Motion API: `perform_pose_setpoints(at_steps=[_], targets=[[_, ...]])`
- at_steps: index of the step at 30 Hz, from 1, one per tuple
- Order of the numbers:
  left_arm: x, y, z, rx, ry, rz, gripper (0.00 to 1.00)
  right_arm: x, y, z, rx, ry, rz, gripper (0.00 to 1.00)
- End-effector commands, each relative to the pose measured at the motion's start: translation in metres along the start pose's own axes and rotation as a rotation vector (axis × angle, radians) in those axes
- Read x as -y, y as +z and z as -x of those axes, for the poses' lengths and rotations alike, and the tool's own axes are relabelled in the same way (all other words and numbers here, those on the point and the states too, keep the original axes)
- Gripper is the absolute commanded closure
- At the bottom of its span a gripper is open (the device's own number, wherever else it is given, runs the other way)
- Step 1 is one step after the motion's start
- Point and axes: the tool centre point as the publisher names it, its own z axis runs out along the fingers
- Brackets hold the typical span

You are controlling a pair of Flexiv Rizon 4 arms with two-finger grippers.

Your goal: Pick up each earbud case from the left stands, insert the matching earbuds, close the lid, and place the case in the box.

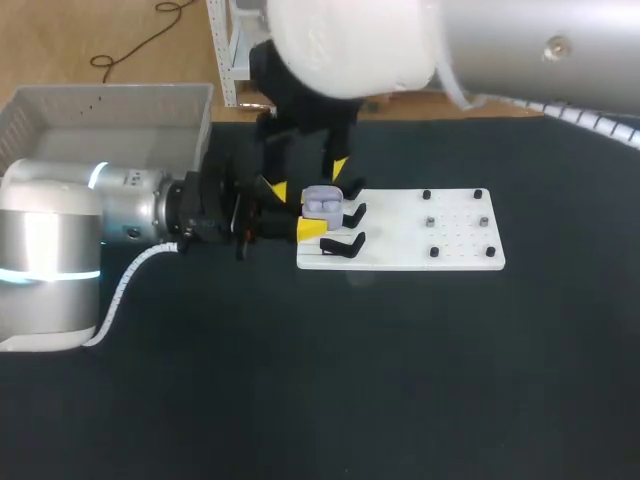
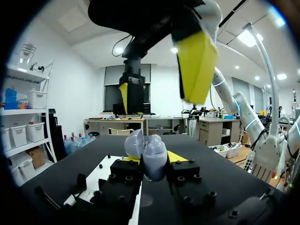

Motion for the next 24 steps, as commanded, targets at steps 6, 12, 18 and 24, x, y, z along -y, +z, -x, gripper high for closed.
perform_pose_setpoints(at_steps=[6, 12, 18, 24], targets=[[0.001, 0.000, 0.000, -0.001, 0.001, 0.004, 1.00, 0.049, -0.006, 0.004, 0.102, 0.260, -0.050, 0.00], [0.001, 0.000, 0.000, -0.001, 0.001, 0.004, 1.00, 0.073, 0.012, 0.011, 0.113, 0.363, -0.079, 0.00], [0.001, 0.000, 0.000, -0.001, 0.001, 0.004, 1.00, 0.087, 0.027, 0.012, 0.089, 0.395, -0.090, 0.00], [0.001, 0.000, 0.000, -0.001, 0.001, 0.004, 1.00, 0.079, 0.036, 0.002, 0.051, 0.365, -0.078, 0.00]])
